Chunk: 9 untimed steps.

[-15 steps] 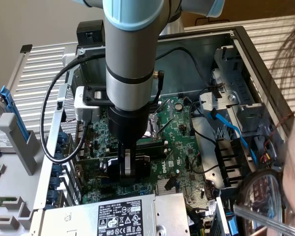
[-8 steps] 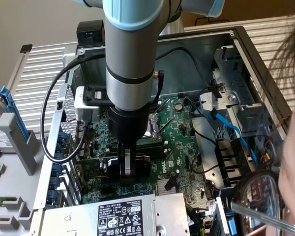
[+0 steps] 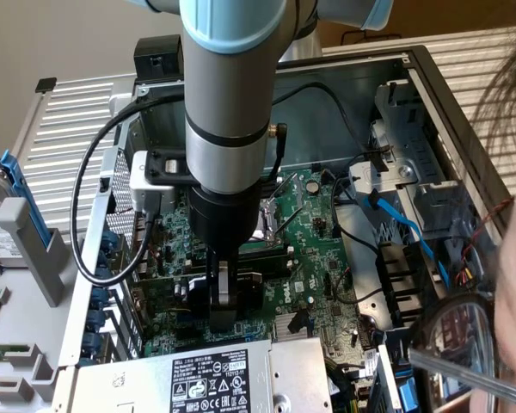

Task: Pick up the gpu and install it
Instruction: 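Insert the gpu into the slot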

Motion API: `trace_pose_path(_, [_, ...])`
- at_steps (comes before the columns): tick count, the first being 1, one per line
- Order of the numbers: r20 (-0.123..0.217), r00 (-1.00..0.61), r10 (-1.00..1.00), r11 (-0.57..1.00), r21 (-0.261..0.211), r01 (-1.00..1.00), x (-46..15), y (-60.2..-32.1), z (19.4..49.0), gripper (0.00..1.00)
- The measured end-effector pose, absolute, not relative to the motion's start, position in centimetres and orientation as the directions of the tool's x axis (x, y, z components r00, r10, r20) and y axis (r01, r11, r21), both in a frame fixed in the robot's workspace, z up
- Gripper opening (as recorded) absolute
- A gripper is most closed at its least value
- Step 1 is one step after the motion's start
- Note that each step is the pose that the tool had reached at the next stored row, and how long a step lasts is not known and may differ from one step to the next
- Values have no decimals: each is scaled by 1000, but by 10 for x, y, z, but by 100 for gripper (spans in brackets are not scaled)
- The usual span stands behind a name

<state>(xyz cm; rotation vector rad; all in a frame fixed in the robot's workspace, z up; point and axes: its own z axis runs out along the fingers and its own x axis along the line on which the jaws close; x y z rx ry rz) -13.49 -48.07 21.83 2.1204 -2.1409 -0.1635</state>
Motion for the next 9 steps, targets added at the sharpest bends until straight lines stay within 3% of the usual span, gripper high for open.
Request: trace_pose_path(9, [12,-9,-1000,11,164,-986,-135,-481,221,56])
